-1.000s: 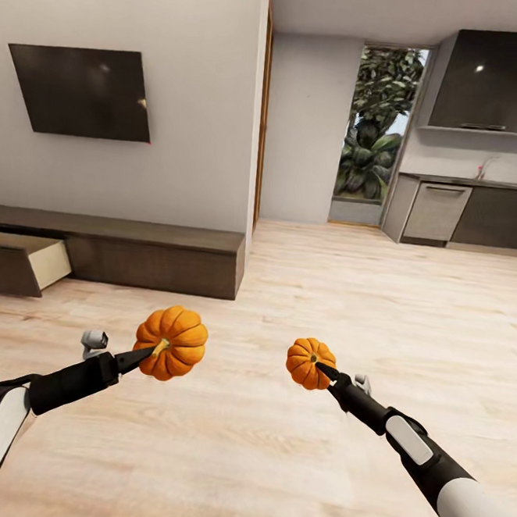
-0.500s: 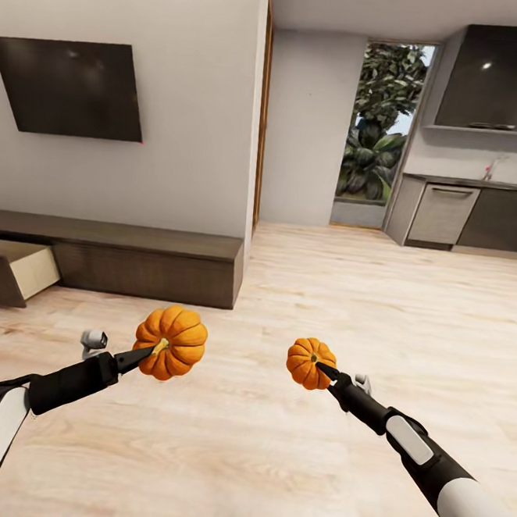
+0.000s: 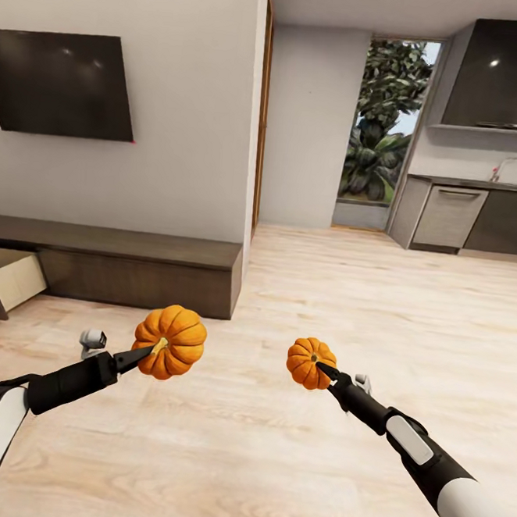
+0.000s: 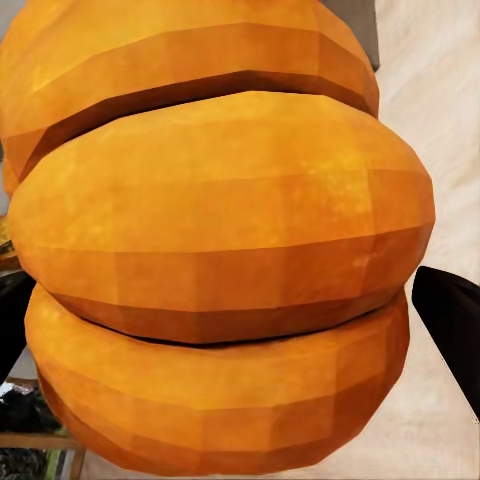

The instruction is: Place each of the two pumpkins and all three candles from the living room inside a cabinet in the living room (use any cabinet), then make sure every cabinet is closed, and position the cauldron so it is next to a table in the living room.

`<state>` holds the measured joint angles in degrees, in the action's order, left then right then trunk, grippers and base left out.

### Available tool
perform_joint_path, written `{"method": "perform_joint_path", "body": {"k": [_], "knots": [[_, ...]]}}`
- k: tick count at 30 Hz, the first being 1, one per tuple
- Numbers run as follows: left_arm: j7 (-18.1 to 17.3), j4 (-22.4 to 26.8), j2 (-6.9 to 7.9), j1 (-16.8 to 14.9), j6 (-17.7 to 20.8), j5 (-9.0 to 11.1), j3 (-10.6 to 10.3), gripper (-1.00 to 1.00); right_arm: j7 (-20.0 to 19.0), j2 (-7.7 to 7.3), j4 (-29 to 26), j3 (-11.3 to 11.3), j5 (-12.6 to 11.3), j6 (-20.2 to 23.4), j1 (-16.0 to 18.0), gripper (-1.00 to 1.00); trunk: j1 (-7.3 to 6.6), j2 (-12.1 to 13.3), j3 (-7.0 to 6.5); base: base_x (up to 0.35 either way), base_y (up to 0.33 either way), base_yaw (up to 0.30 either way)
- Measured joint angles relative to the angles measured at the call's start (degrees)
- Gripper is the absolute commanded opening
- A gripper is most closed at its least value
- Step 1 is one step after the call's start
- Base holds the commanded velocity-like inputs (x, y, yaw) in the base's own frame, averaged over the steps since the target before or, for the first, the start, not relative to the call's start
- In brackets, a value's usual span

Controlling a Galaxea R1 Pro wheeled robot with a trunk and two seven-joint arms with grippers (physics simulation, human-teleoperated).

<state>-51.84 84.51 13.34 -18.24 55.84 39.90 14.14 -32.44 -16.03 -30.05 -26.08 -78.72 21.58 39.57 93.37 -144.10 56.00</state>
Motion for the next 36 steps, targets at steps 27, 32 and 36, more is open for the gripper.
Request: {"method": "perform_joint_path", "body": {"k": [27, 32, 36], "knots": [[0.0, 0.0, -0.02, 0.0, 0.0, 0.0, 0.1, -1.0, 0.0, 0.0, 0.0, 0.0, 0.0, 0.0, 0.0, -1.0, 0.0, 0.0, 0.0, 0.318, 0.0, 0.004], [0.0, 0.0, -0.03, 0.0, 0.0, 0.0, 0.1, -1.0, -0.1, 0.01, 0.0, 0.0, -0.1, -0.1, 0.0, -1.0, 0.0, 0.0, 0.0, 0.318, 0.0, 0.089], [0.0, 0.0, 0.01, 0.0, 0.0, 0.0, 0.1, -1.0, 0.0, 0.01, 0.0, 0.0, -0.1, -0.2, 0.0, -1.0, 0.0, 0.0, 0.0, 0.318, 0.0, 0.135]]}}
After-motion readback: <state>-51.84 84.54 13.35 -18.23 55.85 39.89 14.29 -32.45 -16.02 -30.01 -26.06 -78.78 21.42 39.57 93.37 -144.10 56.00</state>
